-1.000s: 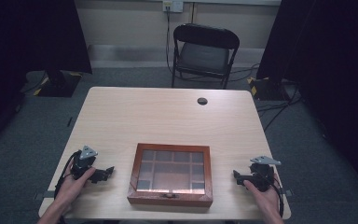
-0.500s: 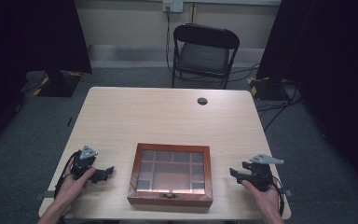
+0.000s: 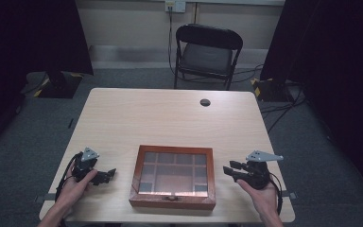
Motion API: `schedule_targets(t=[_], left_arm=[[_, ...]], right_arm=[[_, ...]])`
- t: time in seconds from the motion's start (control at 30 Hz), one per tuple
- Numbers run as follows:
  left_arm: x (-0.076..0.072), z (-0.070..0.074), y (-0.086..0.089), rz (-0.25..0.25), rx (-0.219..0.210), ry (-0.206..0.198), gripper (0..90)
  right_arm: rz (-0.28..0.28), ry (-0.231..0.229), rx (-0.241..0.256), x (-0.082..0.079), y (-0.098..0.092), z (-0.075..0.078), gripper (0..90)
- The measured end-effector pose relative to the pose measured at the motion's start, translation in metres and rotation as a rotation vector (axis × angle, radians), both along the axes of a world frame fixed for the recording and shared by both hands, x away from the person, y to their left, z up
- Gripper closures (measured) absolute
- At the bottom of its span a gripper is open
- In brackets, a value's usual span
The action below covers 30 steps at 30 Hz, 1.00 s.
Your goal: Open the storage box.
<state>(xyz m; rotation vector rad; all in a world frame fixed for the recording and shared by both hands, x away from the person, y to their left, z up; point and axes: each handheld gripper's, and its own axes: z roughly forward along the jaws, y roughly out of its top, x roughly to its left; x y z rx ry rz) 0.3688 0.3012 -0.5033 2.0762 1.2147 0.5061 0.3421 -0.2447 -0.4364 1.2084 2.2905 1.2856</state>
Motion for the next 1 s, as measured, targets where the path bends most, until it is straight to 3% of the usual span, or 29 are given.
schedule_targets(t=[0.2, 0.47, 0.57, 0.67, 1.0], left_arm=[[0.000, 0.000, 0.000, 0.000, 0.000, 0.000, 0.0], [0.000, 0.000, 0.000, 0.000, -0.001, 0.000, 0.0], [0.000, 0.000, 0.000, -0.001, 0.001, 0.000, 0.0], [0.000, 0.000, 0.000, 0.000, 0.000, 0.000, 0.0], [0.000, 0.000, 0.000, 0.000, 0.000, 0.000, 0.0]], right_arm=[[0.064, 0.015, 0.028, 0.001, 0.012, 0.013, 61.9], [0.198, 0.004, 0.068, 0.007, 0.049, 0.031, 62.5], [0.248, 0.008, 0.096, 0.005, 0.062, 0.031, 63.1], [0.293, 0.016, 0.088, 0.003, 0.073, 0.028, 62.2], [0.369, 0.065, 0.082, -0.007, 0.090, 0.021, 66.8]])
